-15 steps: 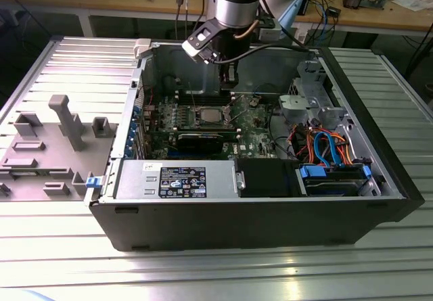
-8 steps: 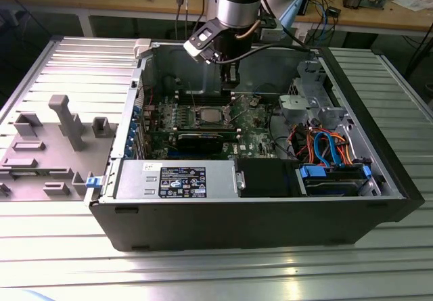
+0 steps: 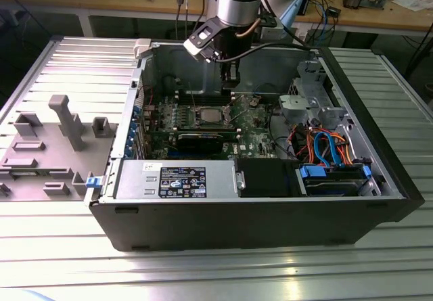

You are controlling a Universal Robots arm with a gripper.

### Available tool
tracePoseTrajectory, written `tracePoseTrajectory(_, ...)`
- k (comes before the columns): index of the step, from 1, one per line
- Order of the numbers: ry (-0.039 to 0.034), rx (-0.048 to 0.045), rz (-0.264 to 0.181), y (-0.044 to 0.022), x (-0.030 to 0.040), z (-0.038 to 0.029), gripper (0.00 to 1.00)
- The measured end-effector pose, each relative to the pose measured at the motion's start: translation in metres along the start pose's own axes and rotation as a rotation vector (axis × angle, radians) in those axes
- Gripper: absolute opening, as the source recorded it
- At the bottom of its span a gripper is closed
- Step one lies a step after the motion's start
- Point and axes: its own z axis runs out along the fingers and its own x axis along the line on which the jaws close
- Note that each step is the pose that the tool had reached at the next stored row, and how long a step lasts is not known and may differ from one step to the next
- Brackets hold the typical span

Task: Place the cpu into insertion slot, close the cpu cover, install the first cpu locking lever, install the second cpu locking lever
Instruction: 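Close the cpu cover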

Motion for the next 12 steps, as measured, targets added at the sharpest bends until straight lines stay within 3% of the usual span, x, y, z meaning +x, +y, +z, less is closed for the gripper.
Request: tracePoseTrajectory(12,-0.0031,0.0000,0.000,0.0000,0.0000,-0.0004,0.11)
